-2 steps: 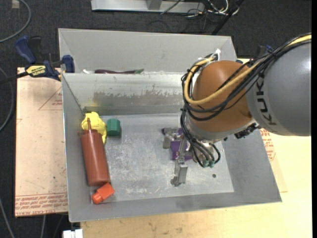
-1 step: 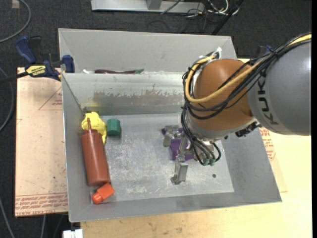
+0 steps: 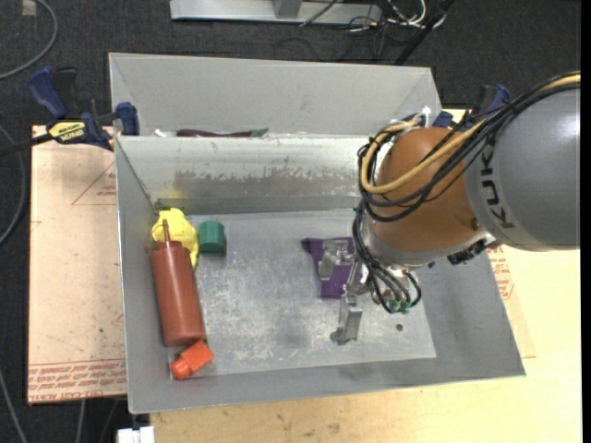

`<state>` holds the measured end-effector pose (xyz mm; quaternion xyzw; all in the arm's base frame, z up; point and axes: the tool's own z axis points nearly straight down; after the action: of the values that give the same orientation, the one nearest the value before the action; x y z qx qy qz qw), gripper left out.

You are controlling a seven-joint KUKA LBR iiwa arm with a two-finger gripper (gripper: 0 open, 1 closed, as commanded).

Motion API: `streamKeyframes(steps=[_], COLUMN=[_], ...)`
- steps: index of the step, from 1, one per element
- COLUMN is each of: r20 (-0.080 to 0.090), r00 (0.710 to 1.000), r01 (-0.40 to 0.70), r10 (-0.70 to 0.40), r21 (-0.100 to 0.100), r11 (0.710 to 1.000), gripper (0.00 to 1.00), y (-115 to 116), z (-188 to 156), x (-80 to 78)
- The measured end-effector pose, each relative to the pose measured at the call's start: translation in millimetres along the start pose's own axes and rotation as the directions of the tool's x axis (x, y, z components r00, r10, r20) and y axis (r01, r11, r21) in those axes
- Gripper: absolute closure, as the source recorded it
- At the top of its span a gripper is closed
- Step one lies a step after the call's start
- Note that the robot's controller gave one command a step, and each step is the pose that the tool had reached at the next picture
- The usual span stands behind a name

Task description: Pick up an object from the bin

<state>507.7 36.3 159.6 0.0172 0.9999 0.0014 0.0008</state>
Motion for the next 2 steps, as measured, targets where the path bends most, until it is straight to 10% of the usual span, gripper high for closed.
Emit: streamKeyframes(steps=[2], r20=[-0.001], r00=[0.999], r01=[0.050], r10=[-0.050], r21=[0.002], r11=[0.999], gripper=[0.00], y=[-37.7], z=[-13.3], x=[-6.0])
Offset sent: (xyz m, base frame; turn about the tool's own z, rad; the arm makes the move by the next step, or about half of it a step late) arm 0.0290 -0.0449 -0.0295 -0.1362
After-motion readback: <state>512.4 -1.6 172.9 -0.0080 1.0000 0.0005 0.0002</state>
